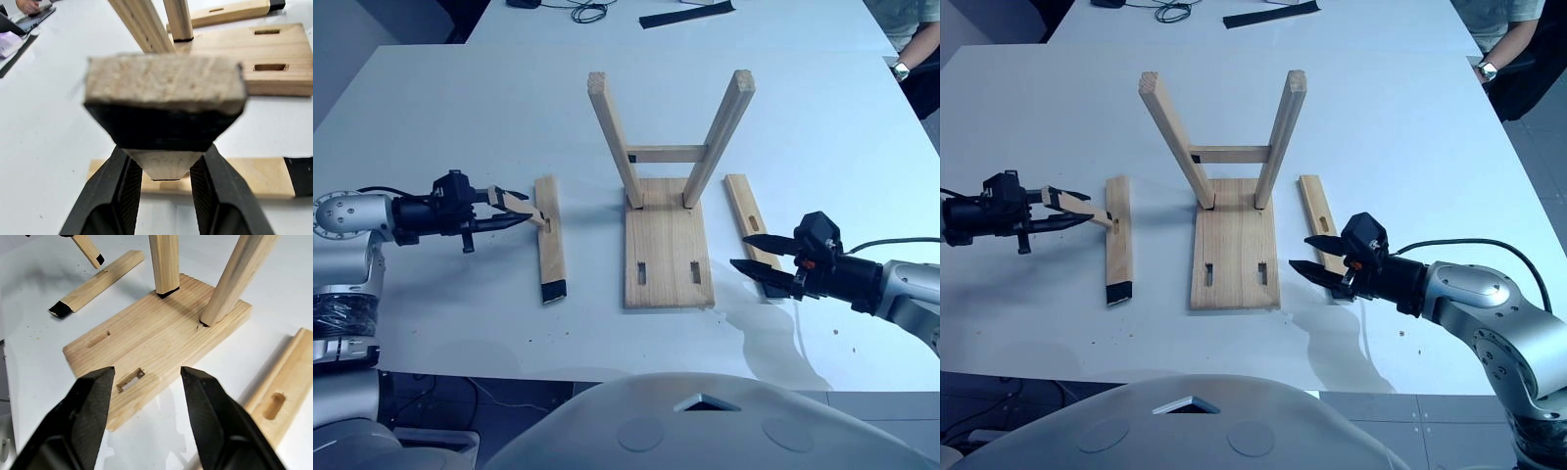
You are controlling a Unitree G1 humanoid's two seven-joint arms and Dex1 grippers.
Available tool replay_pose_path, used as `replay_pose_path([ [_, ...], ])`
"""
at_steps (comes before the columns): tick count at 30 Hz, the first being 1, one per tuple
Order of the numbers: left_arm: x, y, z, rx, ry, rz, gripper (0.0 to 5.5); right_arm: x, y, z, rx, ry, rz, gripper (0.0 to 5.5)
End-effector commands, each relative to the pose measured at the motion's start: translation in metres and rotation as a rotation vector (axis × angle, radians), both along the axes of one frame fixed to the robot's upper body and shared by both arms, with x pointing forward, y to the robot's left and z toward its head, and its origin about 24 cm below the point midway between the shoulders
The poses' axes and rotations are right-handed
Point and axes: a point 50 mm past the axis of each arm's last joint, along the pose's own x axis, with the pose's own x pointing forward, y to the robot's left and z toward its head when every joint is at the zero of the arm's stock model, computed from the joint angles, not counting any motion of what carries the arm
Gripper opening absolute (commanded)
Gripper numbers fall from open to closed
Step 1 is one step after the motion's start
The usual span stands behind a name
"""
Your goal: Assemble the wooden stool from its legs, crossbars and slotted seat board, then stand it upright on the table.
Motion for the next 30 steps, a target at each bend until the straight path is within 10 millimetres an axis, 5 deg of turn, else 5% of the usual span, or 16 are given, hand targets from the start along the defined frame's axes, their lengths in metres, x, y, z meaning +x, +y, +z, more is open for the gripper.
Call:
replay_pose_path([
  [1, -0.003, 0.001, -0.003, 0.007, 0.012, -0.005, 1.29, 0.003, 0.001, 0.000, -0.015, -0.020, 0.010, 2.49],
  [30, -0.002, -0.006, -0.020, 0.047, 0.073, -0.040, 1.29, 0.002, 0.004, -0.005, -0.036, -0.022, 0.033, 2.49],
])
